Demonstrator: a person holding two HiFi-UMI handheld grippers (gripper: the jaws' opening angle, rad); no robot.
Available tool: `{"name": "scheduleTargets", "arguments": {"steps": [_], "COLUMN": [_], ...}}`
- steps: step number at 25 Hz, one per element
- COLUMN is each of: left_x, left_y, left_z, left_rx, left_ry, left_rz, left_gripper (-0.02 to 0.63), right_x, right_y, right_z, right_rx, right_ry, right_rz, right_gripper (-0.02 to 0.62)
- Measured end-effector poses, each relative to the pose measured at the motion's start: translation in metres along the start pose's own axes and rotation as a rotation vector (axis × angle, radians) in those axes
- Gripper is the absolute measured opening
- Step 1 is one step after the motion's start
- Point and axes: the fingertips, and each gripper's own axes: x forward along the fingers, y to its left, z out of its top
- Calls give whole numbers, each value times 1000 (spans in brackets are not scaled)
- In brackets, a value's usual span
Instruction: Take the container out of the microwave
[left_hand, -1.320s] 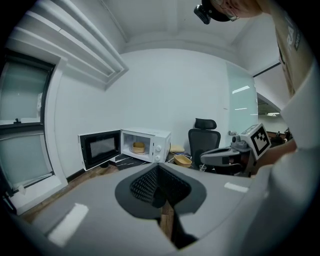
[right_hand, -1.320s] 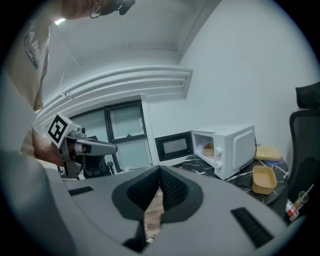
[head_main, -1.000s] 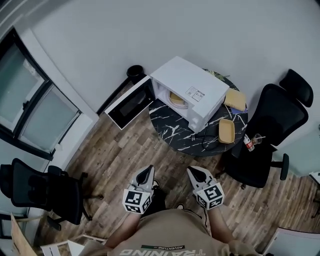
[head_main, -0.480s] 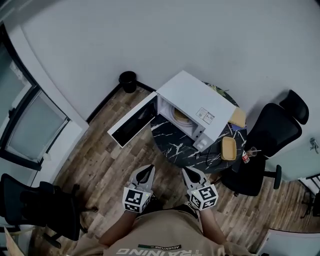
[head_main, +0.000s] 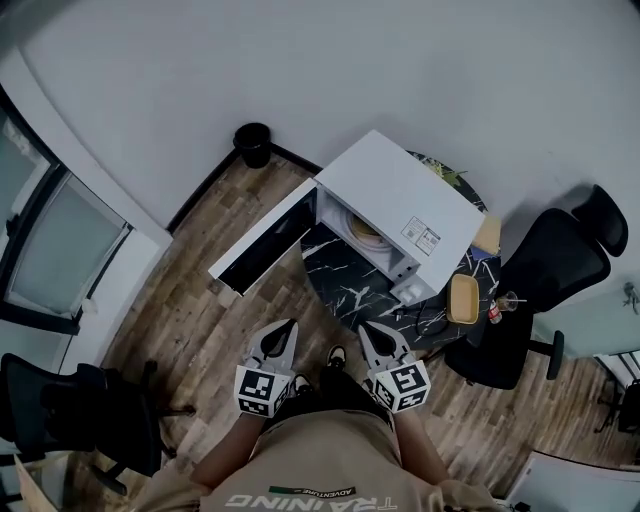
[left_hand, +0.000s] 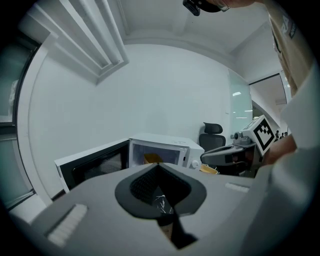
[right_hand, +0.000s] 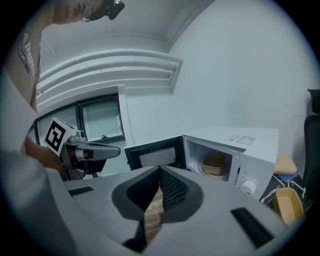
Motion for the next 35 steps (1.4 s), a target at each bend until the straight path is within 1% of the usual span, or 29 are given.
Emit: {"name": "scheduleTargets", "arguments": {"steps": [4,8,11,13,16,19,24,26,28,31,33,35], "left_x": [10,27,45,51,59,62,68,69,68,66,65,62], "left_y": [15,25,31,37,45,47,54,62,69,80,89,97], "left_z": [14,29,33,34,31,25,25,30,30,28,25,19], "left_rx": [3,29,-5,-33,-36,-58,-71,-62,-61,-69,-77,-94], "left_ry": [4,7,15,17,29,45,46,36,33,39,51,70], "left_rz": [57,90,120,150,182,191,159,151,150,150,151,152], "left_gripper": [6,6,6,6,6,6,6,6,6,6,6,6], "right_x": [20,45,61,70,89,105,144,166,185,210,227,239], "right_y": [-16,-34,-47,-56,-73,-90,-111,-119,-132,-151,-159,-166], "right_z": [3,17,22,21,17,12,0,-5,-11,-20,-27,-31], "right_rx": [0,-74,-146,-166,-208,-271,-413,-434,-455,-518,-547,-533], "right_ry": [1,8,33,53,95,154,246,265,281,326,360,374], "right_rz": [28,60,71,77,64,21,-97,-131,-184,-262,-282,-301], "right_gripper": [8,8,8,8,8,9,9,9,9,9,9,9]}}
